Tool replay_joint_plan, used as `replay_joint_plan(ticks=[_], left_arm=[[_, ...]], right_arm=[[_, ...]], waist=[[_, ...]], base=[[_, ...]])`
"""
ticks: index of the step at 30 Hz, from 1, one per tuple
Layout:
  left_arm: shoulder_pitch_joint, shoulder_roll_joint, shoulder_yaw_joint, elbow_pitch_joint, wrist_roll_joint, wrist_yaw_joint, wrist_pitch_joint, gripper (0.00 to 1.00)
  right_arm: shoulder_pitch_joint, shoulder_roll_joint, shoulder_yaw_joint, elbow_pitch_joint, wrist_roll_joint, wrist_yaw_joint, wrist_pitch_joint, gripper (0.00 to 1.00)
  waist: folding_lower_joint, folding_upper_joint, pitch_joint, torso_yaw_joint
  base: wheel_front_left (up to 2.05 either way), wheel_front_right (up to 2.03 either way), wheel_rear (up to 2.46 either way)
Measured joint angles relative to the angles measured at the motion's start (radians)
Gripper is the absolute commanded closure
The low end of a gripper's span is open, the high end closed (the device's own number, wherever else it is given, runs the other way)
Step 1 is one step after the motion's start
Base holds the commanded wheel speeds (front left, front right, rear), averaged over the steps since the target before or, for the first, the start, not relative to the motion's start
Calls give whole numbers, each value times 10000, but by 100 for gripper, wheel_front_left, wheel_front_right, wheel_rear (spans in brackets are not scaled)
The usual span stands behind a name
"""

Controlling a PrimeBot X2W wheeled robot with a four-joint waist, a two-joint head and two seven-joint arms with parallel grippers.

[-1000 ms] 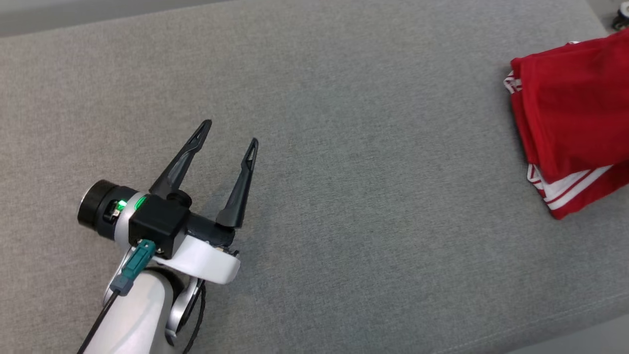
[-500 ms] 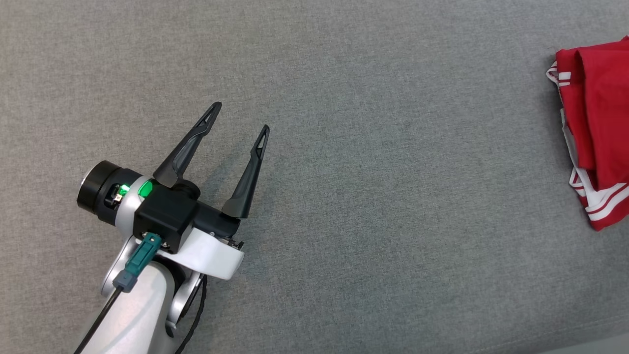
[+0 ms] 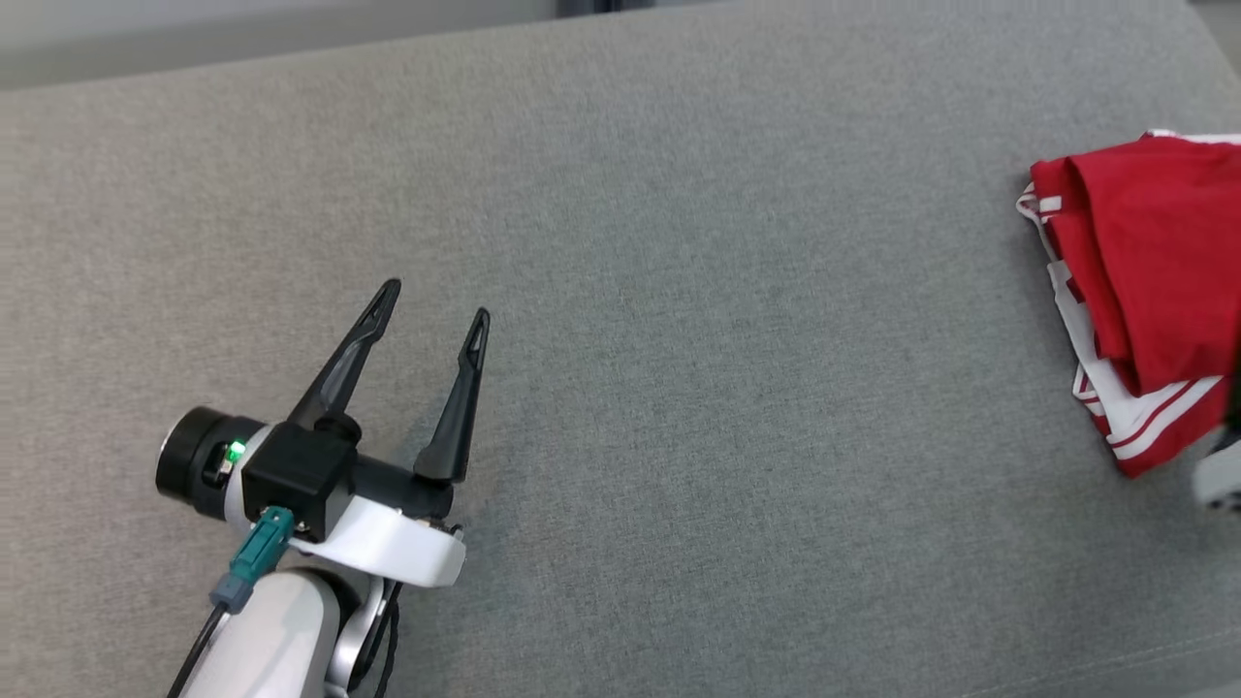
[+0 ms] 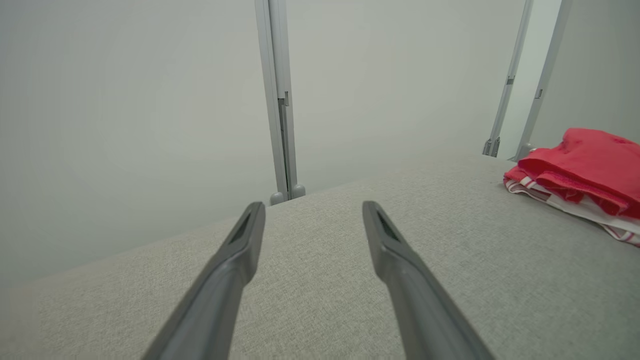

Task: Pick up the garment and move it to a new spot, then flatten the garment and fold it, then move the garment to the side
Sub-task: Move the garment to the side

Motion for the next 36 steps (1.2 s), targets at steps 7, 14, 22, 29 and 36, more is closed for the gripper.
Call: replay_joint_plan(ticks=[7, 14, 22, 29, 36], left_arm=[[712, -61, 299, 458, -382, 268, -232, 0], [1504, -77, 719, 899, -792, 579, -462, 0], [2199, 150, 1193, 1053, -986, 880, -598, 0], [2696, 163, 1277, 1074, -1133, 1003, -640, 0], [3082, 184, 1338, 1099, -1269, 1039, -686, 0]], right_arm=[[1267, 1452, 1003, -1942, -378, 0, -2, 0], [2162, 2010, 1950, -3254, -525, 0, 61, 0], [2975, 2138, 2000, -4504, -688, 0, 571, 0], [3918, 2190, 1760, -5187, -798, 0, 982, 0], [4602, 2224, 1624, -5641, -849, 0, 1321, 0]], waist=[[0, 0, -918, 238], [0, 0, -1682, 845], [0, 0, -2282, 1523], [0, 0, -2814, 1650], [0, 0, -3259, 1634]], base=[[0, 0, 0], [0, 0, 0], [0, 0, 0], [0, 0, 0], [0, 0, 0]])
